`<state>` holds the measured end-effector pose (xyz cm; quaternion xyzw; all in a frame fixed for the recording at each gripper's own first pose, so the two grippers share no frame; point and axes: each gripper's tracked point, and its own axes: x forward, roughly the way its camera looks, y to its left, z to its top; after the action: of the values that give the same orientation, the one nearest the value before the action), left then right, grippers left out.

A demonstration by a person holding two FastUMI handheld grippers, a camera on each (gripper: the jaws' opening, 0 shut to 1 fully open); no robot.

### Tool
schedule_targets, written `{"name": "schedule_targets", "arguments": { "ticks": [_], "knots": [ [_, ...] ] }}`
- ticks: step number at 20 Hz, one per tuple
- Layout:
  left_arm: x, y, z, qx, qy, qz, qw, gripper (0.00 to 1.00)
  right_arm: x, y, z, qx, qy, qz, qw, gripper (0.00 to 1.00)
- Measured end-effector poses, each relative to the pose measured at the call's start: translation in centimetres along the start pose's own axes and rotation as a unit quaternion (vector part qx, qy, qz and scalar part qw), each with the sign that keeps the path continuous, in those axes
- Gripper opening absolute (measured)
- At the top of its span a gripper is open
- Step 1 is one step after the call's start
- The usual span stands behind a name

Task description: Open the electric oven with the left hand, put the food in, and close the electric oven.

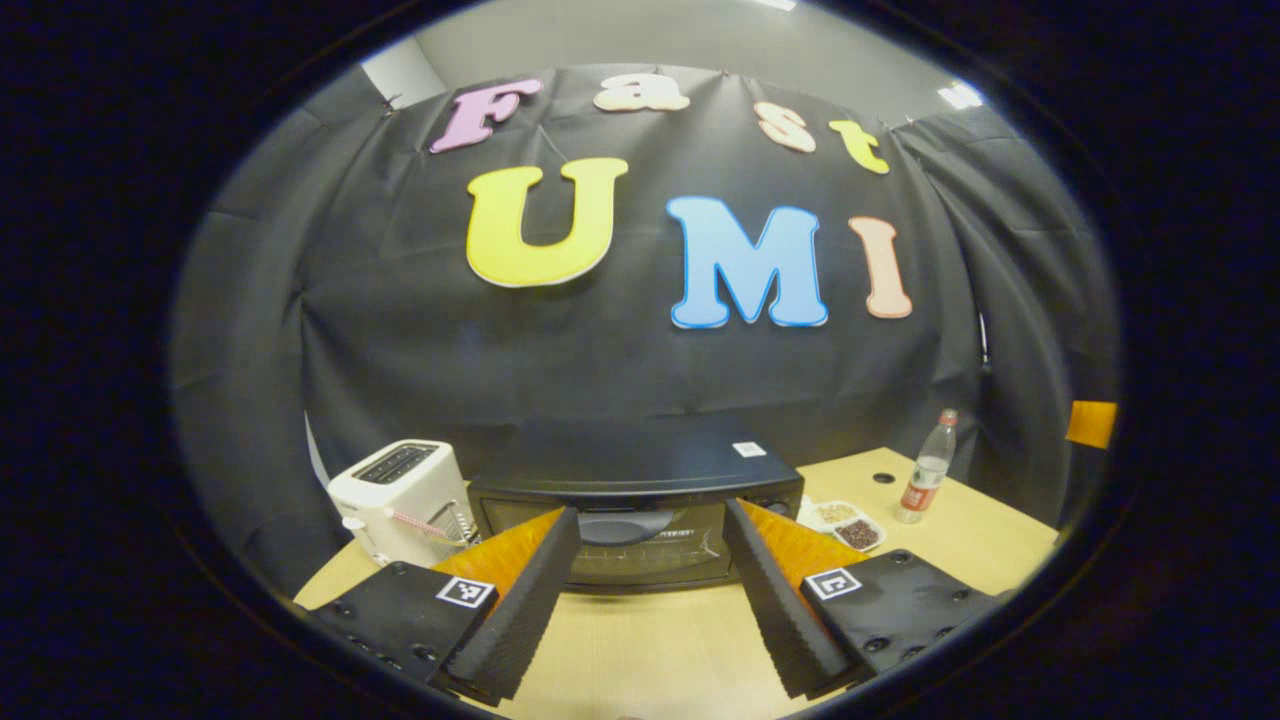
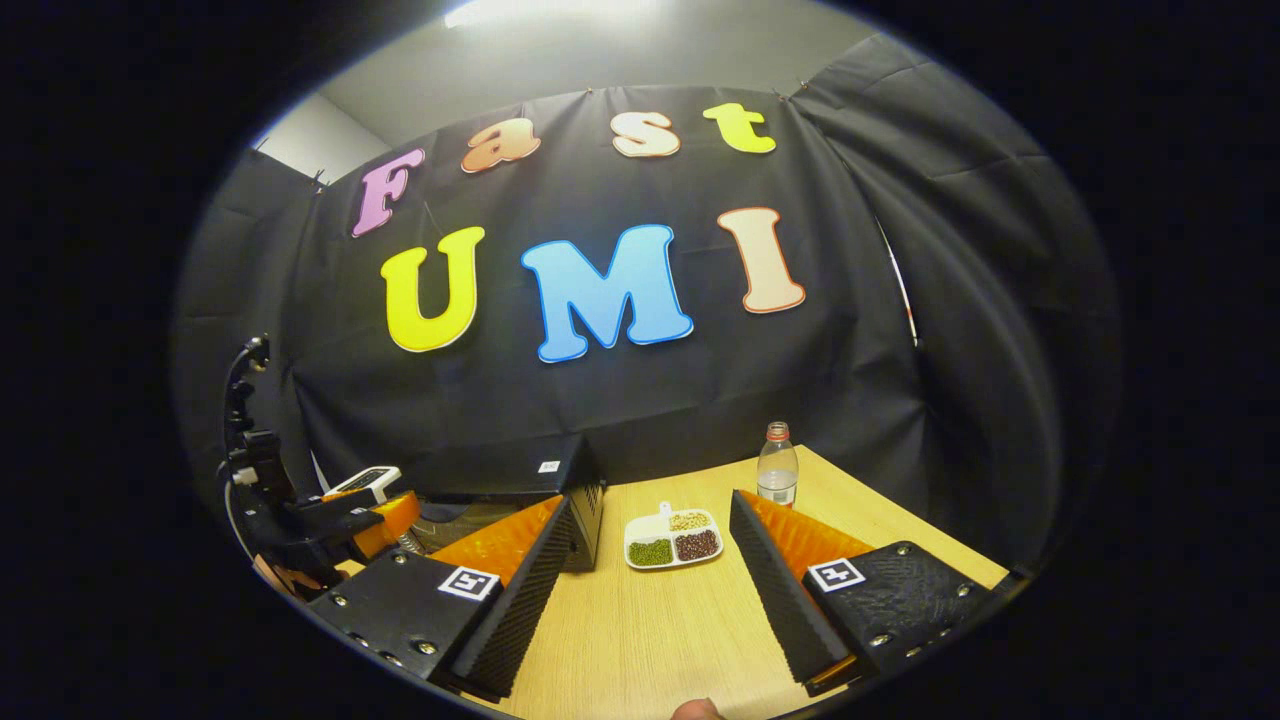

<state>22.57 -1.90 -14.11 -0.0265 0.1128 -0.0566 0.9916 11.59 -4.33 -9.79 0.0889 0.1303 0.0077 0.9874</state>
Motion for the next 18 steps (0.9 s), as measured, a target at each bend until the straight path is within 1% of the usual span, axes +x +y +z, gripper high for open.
{"name": "schedule_targets", "arguments": {
  "ticks": [1,5,8,10,14,16,17,18],
  "knots": [
    [-1.7,-0.5,1.0,-0.005,-0.009,0.004,1.0,1.0,-0.3,-0.5,0.3,-0.007,-0.001,0.001,1.0,0.97],
    [-7.8,-2.0,3.8,-0.003,-0.042,0.024,0.999,1.0,-2.0,-2.5,1.9,-0.048,-0.022,0.013,0.999,0.97],
    [-11.7,-2.5,4.6,-0.005,-0.055,0.038,0.998,1.0,-3.4,-2.5,3.1,-0.068,-0.042,0.036,0.996,0.97],
    [-13.9,-2.5,4.5,-0.008,-0.057,0.044,0.997,1.0,-3.9,-2.5,3.7,-0.08,-0.052,0.039,0.995,0.96],
    [-17.1,-1.1,5.1,-0.014,-0.066,0.055,0.996,0.97,-5.5,-0.9,4.7,-0.091,-0.078,0.05,0.992,0.96],
    [-18.5,0.0,5.4,-0.003,-0.079,0.064,0.995,0.95,-5.9,-0.3,5.1,-0.096,-0.087,0.04,0.991,0.96],
    [-19.2,0.3,5.3,0.002,-0.08,0.063,0.995,1.0,-6.2,0.1,5.3,-0.096,-0.094,0.039,0.99,0.96],
    [-19.8,0.5,5.3,0.006,-0.081,0.062,0.995,0.97,-6.7,0.8,5.7,-0.095,-0.103,0.04,0.989,0.96]
  ]
}}
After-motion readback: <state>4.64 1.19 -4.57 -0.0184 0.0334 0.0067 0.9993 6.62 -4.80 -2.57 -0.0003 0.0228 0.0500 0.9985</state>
